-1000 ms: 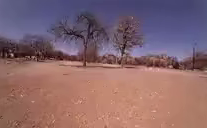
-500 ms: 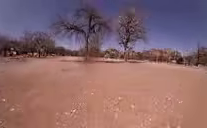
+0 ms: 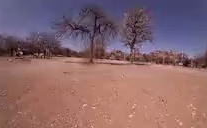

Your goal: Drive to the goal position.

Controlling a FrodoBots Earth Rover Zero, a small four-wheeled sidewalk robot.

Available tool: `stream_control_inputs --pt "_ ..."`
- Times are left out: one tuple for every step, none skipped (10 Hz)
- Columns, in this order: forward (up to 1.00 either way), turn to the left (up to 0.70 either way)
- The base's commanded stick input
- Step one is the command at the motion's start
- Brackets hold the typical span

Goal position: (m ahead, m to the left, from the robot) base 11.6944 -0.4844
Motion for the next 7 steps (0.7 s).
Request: stream_control_inputs --pt "1.0 0.0" --pt "1.0 0.0" --pt "1.0 0.0" --pt "1.0 0.0" --pt "1.0 0.0" --pt "1.0 0.0" --pt "1.0 0.0"
